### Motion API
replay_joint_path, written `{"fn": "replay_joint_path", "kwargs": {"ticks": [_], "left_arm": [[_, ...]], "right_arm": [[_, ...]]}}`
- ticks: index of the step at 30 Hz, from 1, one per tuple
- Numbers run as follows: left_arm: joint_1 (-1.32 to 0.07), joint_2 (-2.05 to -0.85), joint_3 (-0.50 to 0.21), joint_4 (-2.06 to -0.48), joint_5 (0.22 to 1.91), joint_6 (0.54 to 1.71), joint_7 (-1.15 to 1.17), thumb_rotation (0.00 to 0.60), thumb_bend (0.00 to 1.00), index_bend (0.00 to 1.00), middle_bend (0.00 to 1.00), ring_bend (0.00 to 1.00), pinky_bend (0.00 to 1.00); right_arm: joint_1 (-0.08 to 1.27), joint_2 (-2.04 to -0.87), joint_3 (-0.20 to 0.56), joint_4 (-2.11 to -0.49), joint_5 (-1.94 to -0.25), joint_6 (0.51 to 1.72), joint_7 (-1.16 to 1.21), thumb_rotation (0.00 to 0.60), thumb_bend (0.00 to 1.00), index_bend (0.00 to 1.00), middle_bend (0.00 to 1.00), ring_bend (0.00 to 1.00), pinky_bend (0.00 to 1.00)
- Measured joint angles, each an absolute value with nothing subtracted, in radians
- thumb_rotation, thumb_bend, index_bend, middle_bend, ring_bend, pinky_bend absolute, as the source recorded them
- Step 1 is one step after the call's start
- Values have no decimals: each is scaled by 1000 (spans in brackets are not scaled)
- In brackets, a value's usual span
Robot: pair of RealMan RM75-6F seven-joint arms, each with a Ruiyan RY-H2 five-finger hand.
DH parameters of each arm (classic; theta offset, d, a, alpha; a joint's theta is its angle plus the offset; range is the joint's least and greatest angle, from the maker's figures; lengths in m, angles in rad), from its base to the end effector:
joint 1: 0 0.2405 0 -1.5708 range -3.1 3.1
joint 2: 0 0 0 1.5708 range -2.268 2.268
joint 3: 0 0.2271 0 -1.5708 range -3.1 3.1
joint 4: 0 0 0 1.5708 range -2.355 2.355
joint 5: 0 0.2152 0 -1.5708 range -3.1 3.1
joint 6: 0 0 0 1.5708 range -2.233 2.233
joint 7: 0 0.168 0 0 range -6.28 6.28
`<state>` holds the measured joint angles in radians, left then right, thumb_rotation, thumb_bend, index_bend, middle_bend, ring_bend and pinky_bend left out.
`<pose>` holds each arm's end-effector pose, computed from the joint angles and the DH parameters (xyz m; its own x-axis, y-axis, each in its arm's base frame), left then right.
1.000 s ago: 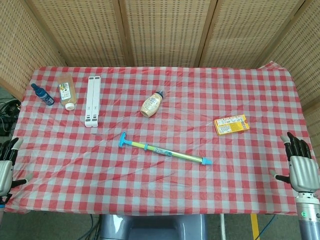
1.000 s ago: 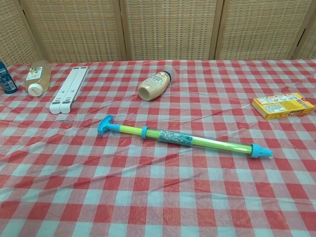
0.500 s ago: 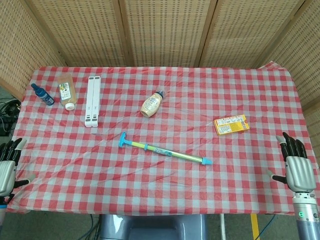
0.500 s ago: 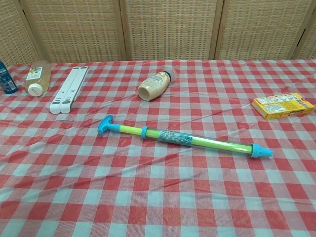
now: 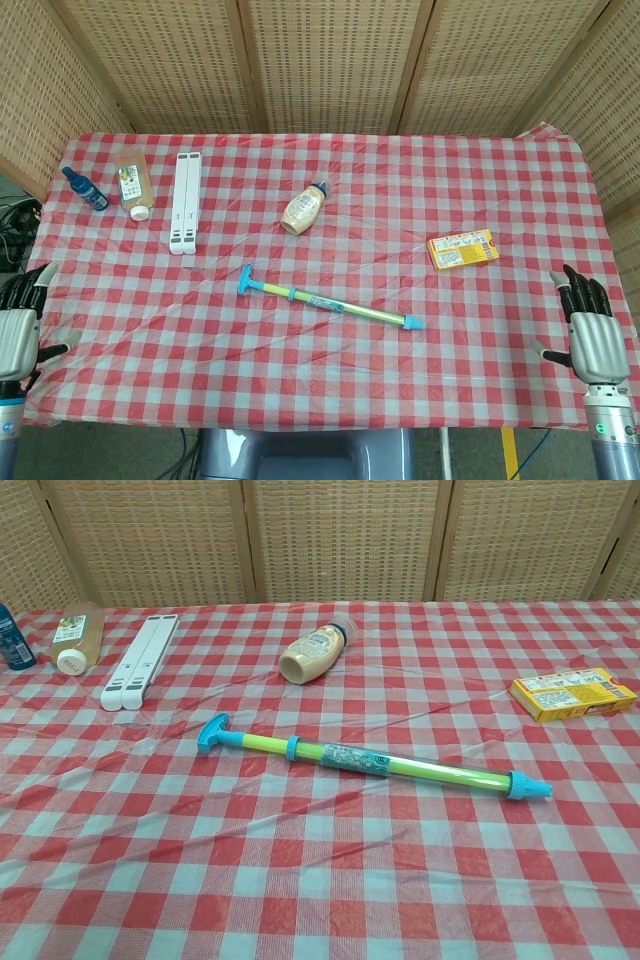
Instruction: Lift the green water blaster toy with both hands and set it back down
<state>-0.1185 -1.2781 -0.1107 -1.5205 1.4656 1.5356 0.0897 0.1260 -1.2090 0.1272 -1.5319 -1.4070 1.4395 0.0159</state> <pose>-0.2781 0.2247 0.1227 0.4042 -0.1139 0.9075 0.9138 0.0082 -0.4060 -0.2951 -0.2319 0.1344 0.3525 0.0450 0.9347 -0.9353 0.0495 0.3504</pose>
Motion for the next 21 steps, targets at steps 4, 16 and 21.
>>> {"fn": "replay_joint_path", "kwargs": {"ticks": [4, 16, 21], "left_arm": [[-166, -1281, -135, -1535, 1461, 1485, 128, 600, 106, 253, 689, 667, 610], [-418, -1290, -246, -1636, 1242, 1149, 372, 600, 188, 456, 837, 788, 714], [-524, -1310, -286, -1662, 1098, 1047, 477, 600, 188, 524, 850, 800, 721]], "right_arm": [[130, -1209, 134, -1528, -1396, 1432, 19, 600, 92, 0, 0, 0, 0], [135, -1209, 154, -1497, -1358, 1415, 41, 600, 92, 0, 0, 0, 0], [138, -1212, 158, -1483, -1346, 1403, 48, 600, 92, 0, 0, 0, 0]]}}
